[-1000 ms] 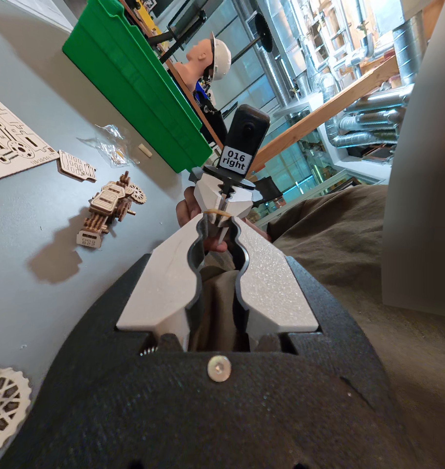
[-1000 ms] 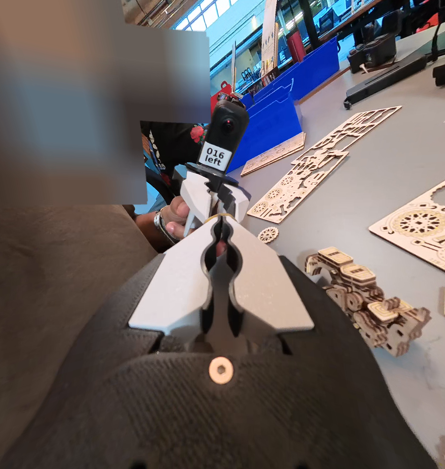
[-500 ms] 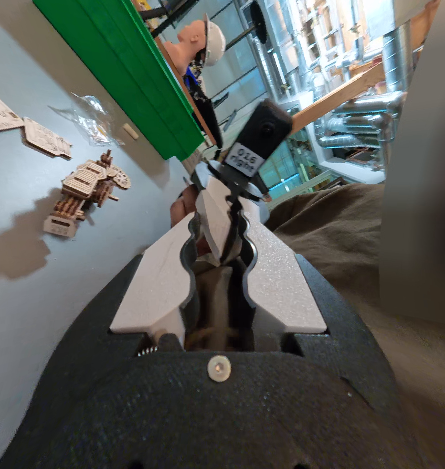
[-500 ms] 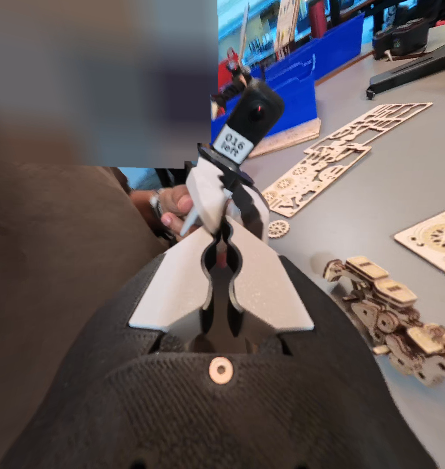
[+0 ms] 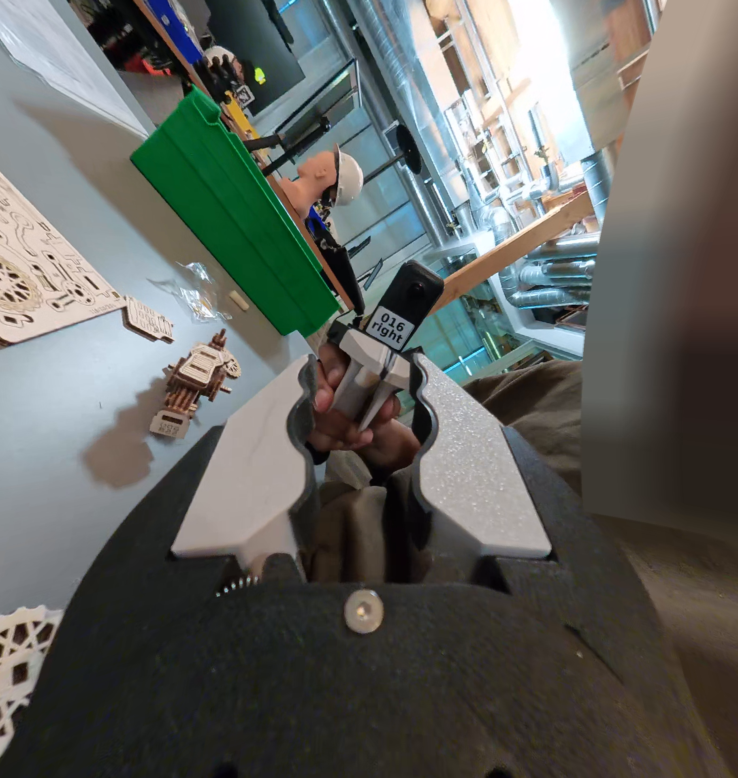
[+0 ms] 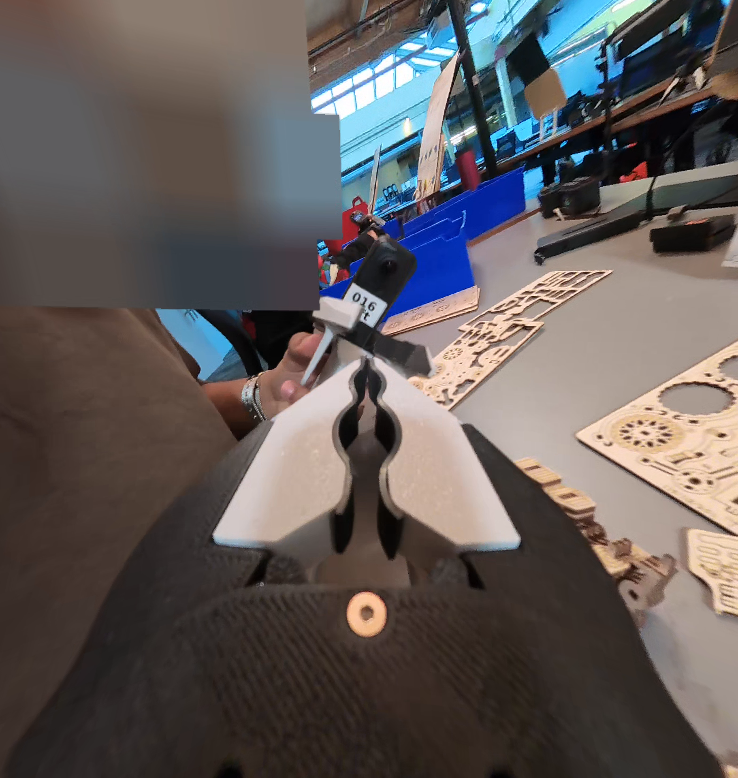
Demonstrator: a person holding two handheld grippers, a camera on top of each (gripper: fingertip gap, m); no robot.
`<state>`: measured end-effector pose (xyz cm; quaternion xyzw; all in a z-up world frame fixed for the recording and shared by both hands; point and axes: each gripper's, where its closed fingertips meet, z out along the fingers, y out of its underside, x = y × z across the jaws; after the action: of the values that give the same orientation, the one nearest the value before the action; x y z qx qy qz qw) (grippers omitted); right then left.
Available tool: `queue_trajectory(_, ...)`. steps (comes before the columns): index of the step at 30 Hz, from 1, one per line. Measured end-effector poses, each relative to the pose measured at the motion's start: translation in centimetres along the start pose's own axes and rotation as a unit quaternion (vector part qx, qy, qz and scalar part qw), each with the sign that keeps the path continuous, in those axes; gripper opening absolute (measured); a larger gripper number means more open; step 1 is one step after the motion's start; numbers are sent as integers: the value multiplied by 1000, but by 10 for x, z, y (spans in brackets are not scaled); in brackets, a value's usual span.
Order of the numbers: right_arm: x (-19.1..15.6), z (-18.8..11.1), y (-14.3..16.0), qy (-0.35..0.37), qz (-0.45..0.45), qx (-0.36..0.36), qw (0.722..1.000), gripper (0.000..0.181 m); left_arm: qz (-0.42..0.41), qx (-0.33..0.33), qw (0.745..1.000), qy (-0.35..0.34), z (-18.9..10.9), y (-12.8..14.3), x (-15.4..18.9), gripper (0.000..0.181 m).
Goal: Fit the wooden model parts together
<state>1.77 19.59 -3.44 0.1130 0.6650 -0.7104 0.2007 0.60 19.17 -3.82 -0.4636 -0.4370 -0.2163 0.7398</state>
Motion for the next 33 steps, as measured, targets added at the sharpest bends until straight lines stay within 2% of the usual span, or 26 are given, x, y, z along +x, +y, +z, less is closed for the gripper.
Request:
queue_trajectory(5,5,-2,4,14,-21,-18,1000,0,-14,-8,1000,-11,-3,0,-6,40)
queue_trajectory(6,6,-3,5,15,-22,-24,999,0,-10,-25,999,-29,-4,2,-10,33)
queue_trajectory(8,8,-5,8,20,-19,-35,999,0,9,-102,991,-82,-8,19,-20,23)
queue_trajectory(11,18,-10,12,46,-19,-51,997,0,98,-204,959,-172,-23,47,-24,20)
queue_trajectory(13,21,-11,14,59,-33,-62,996,0,169,-244,922,-251,-38,63,-32,13)
queue_trajectory(15,21,-9,19,62,-45,-78,994,0,191,-288,892,-291,-49,90,-35,11)
queue_trajectory(18,15,-2,29,46,-39,-97,994,0,187,-318,875,-314,-55,119,-35,13)
queue_trajectory(20,8,2,36,30,-27,-109,993,0,228,-324,843,-364,-64,120,-46,11)
queue_trajectory(21,5,4,39,24,-23,-114,993,0,237,-330,836,-370,-65,122,-48,11)
queue_trajectory(25,-1,5,45,22,-40,-132,990,2,243,-342,829,-370,-63,133,-54,7)
queue_trajectory(29,-2,2,50,38,-63,-145,987,7,260,-318,827,-384,-63,121,-59,1)
queue_trajectory(31,-1,0,49,41,-60,-140,987,8,260,-268,850,-371,-59,105,-55,1)
queue_trajectory(33,0,-1,45,39,-41,-126,990,9,251,-188,892,-324,-49,82,-39,0)
